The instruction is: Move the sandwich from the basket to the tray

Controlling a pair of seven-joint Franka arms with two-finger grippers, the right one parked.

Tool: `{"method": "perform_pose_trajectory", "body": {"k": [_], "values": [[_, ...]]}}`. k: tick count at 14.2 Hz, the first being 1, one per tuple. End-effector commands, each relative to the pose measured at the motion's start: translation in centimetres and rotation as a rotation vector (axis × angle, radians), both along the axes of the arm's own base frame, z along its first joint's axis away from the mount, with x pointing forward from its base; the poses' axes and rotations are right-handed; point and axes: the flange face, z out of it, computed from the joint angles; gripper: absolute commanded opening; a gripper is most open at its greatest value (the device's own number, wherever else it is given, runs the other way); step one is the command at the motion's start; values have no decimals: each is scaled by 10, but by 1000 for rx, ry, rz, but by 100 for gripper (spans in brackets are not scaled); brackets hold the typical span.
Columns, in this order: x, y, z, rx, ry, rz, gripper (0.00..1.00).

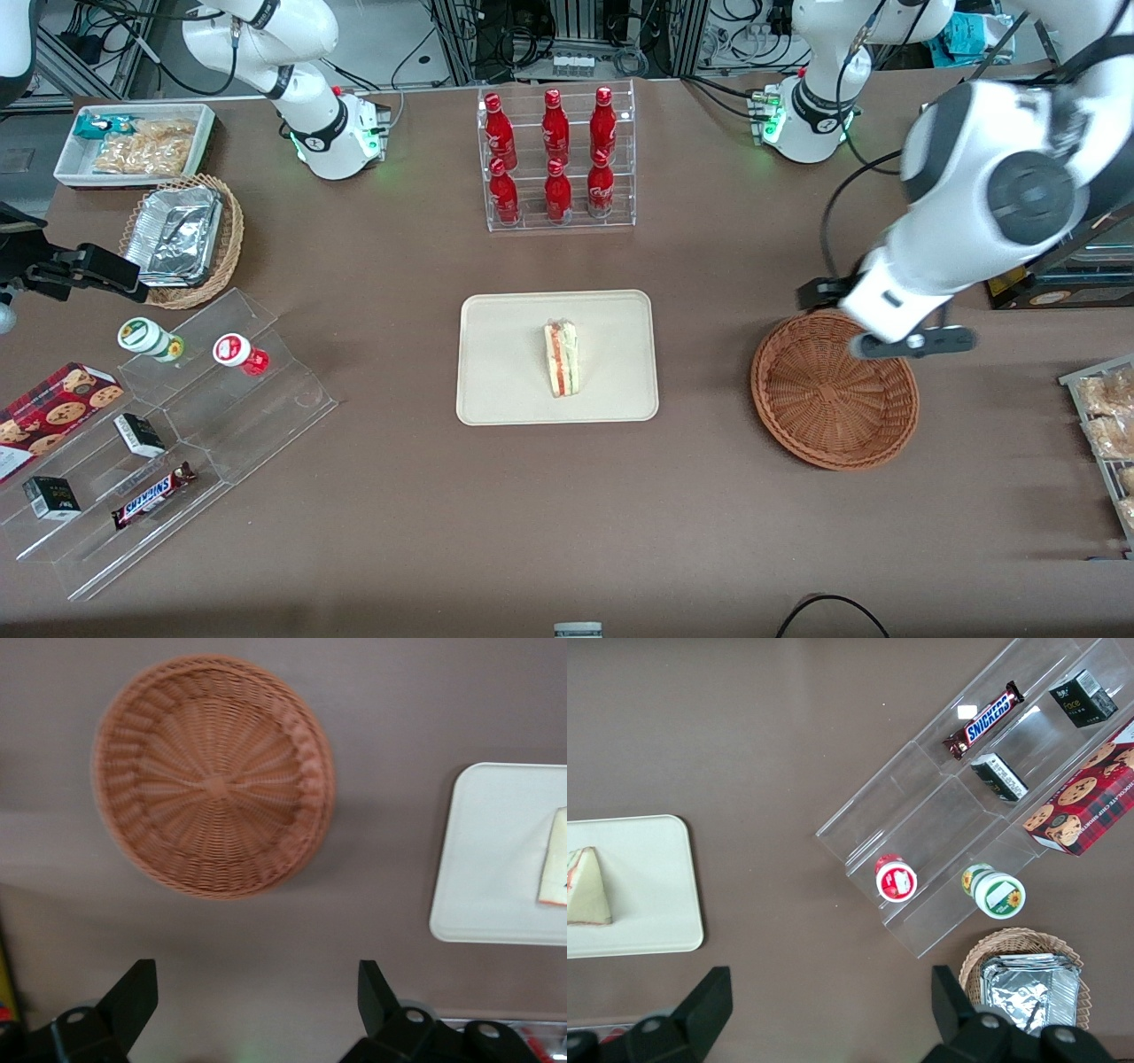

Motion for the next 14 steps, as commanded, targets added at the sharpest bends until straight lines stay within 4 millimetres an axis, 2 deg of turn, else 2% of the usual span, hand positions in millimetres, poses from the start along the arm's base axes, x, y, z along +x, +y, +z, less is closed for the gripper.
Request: {"method": "perform_pose_trajectory", "body": {"k": [1, 3, 5, 7, 10, 14], "values": [[-18, 26, 35, -3, -44, -19, 100], [-18, 41, 56, -10, -83, -46, 100], [-21, 49, 65, -12, -84, -81, 100], [-21, 46, 68, -14, -91, -84, 100], [-14, 45, 88, -21, -134, -84, 100], [-13, 45, 93, -24, -129, -73, 100]]}}
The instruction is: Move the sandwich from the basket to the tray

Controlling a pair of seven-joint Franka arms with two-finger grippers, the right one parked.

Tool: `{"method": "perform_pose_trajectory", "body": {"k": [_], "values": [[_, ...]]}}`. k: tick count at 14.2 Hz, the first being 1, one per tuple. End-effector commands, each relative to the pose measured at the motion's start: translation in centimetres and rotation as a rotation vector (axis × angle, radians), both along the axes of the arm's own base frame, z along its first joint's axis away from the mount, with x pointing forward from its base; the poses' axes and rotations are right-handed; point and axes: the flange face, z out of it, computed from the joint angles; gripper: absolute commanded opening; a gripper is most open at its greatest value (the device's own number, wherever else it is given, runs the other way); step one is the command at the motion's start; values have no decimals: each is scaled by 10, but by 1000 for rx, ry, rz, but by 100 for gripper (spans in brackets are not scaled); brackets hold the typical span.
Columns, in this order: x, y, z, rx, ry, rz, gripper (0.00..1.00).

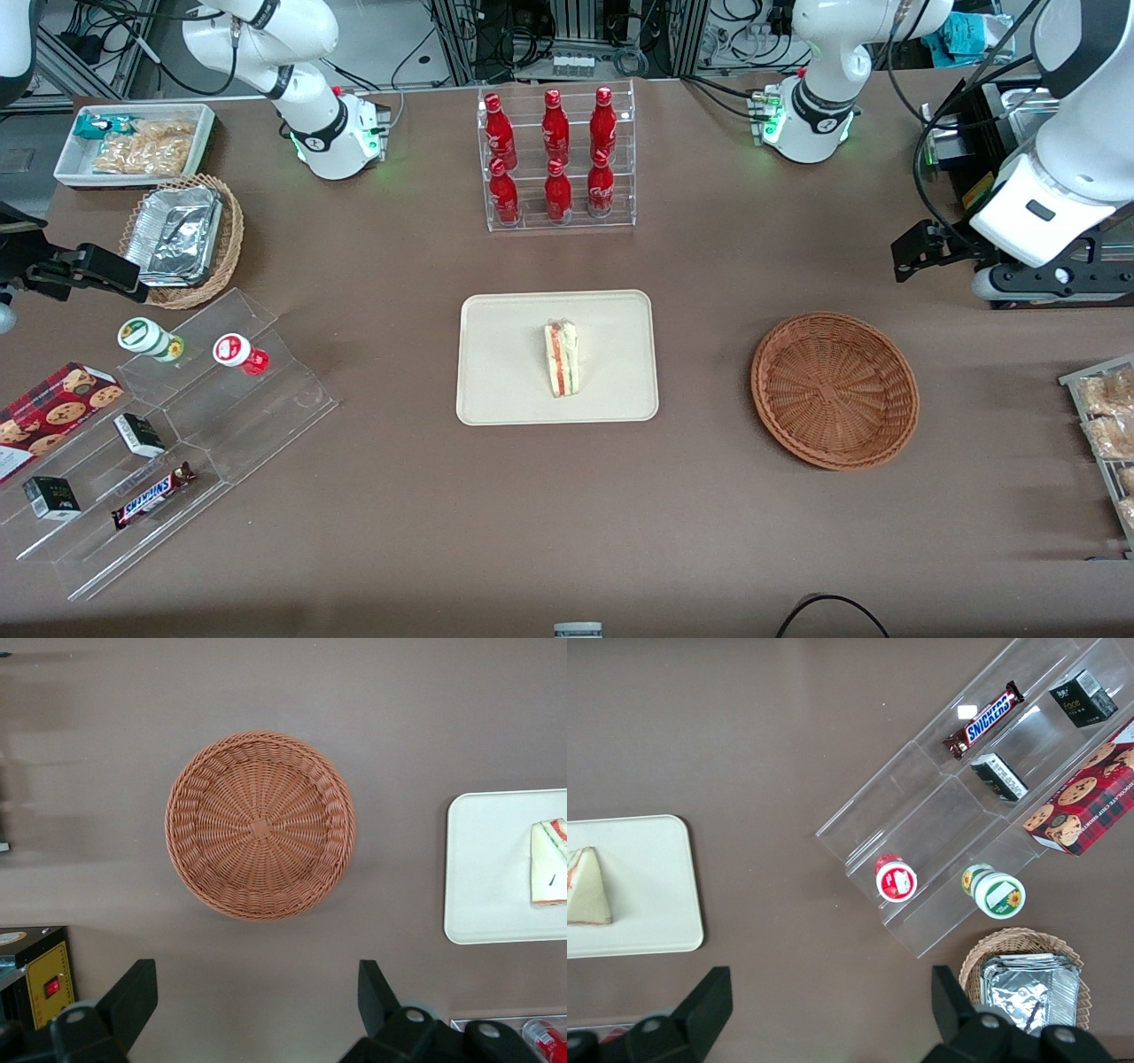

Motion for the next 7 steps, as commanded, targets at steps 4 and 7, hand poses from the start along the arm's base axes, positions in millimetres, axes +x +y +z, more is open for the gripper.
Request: {"method": "perform_pose_trajectory", "body": {"k": [4, 7], "values": [[-2, -1, 11, -12, 7, 0, 100], [-1, 3, 10, -11, 8, 8, 100]]}}
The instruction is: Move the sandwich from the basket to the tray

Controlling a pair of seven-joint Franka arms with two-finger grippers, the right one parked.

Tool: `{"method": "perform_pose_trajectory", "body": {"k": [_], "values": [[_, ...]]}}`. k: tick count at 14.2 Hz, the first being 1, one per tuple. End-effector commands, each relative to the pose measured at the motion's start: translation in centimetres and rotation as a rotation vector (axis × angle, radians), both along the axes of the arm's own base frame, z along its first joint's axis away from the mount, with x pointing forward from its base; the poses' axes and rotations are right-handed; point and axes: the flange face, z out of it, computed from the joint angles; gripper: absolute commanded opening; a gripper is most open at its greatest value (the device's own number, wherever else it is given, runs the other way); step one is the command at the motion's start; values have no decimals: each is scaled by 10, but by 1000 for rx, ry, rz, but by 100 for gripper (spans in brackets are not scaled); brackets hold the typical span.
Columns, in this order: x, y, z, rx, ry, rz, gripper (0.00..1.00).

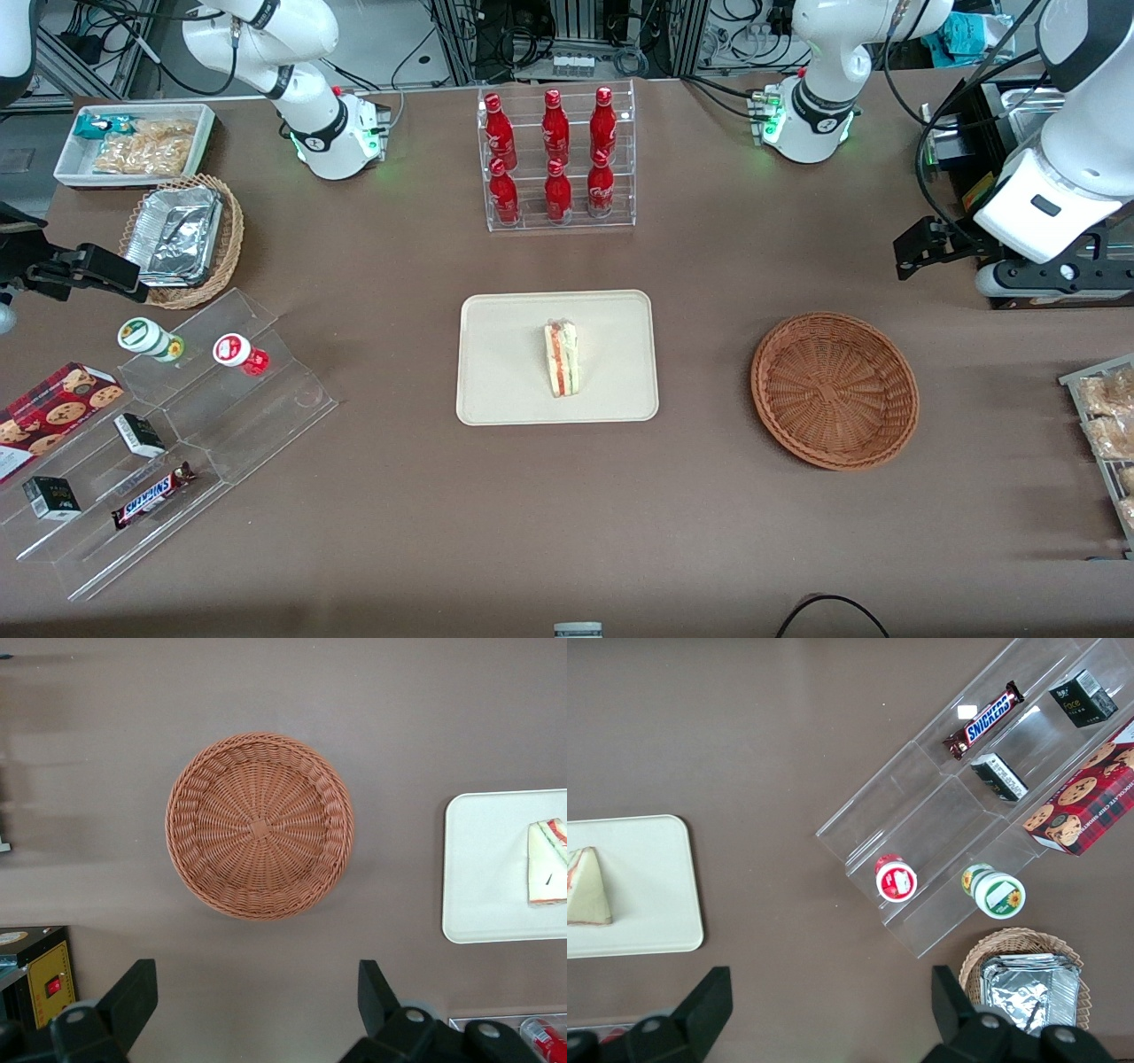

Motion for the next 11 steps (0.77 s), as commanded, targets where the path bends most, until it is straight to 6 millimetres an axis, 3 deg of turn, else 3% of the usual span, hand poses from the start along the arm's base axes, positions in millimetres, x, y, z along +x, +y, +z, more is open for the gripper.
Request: {"method": "perform_pose_trajectory", "body": {"k": [1, 3, 11], "values": [[0, 5, 6, -10, 11, 11, 100], [1, 15, 6, -11, 10, 31, 100], [1, 17, 7, -12, 8, 83, 100]]}}
